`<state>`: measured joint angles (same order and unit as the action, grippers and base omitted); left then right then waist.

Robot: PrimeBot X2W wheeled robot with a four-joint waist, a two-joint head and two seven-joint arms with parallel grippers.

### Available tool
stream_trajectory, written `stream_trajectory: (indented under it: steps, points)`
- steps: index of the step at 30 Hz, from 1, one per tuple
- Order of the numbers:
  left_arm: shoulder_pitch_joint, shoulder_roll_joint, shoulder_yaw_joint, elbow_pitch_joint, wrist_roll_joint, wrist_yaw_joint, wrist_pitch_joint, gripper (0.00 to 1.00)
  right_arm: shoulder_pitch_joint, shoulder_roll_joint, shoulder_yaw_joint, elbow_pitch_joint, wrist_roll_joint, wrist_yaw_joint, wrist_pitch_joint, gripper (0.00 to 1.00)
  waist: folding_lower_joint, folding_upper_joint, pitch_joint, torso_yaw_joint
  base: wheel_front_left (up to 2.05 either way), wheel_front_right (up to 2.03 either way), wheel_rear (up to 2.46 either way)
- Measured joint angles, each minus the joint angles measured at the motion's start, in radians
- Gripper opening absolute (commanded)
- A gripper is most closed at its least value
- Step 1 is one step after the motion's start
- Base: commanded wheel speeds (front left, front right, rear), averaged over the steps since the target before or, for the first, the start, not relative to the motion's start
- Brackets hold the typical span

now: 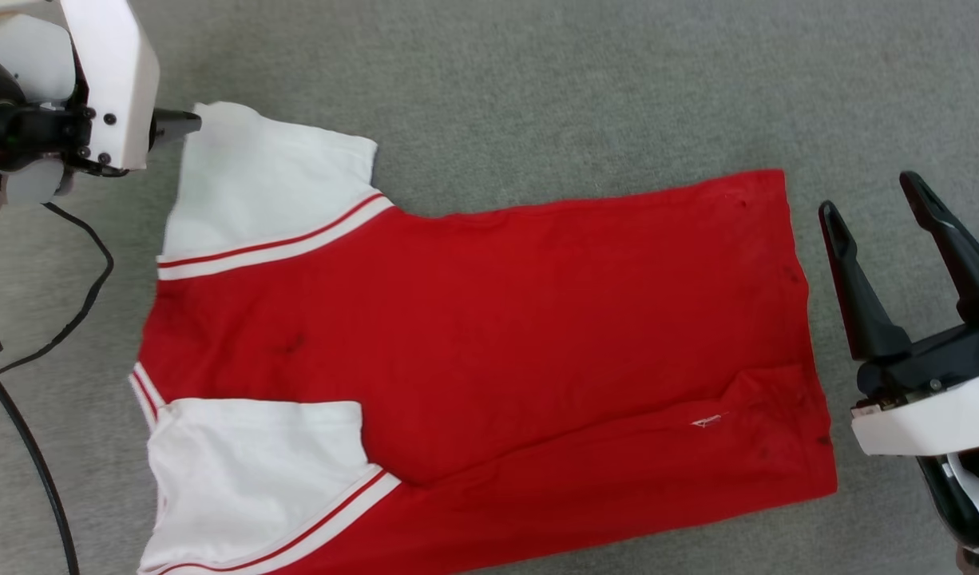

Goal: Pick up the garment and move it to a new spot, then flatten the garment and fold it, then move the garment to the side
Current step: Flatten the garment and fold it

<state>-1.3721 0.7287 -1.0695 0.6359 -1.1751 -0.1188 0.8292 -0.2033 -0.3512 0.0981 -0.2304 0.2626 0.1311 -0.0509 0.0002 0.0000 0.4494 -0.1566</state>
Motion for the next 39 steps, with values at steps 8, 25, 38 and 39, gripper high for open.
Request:
stream_trajectory:
  steps: [8,25,38,39]
  points:
    - [-0.023,-0.018,-0.030,0.053,0.013,0.008,0.059,1.00,-0.057,-0.002,0.035,0.030,0.000,0.000,-0.006,1.00,0.0000,0.0000,0.093,-0.046,0.00,0.00,0.00]
    - [-0.002,-0.047,-0.101,-0.022,0.027,-0.010,-0.026,0.00,-0.223,-0.186,0.027,0.065,0.041,0.000,0.186,1.00,-0.0001,0.0000,0.016,-0.007,0.00,0.00,0.00]
    - [0.020,-0.034,-0.172,-0.231,0.008,-0.010,-0.131,0.00,-0.511,-0.460,0.372,0.246,0.419,0.000,0.924,1.00,-0.0001,0.0000,-0.053,0.106,0.00,0.00,0.00]
    - [0.019,-0.038,-0.175,-0.240,0.008,-0.010,-0.135,0.00,-0.536,-0.459,0.391,0.263,0.434,0.000,0.953,1.00,-0.0001,0.0000,-0.049,0.114,0.00,0.00,0.00]
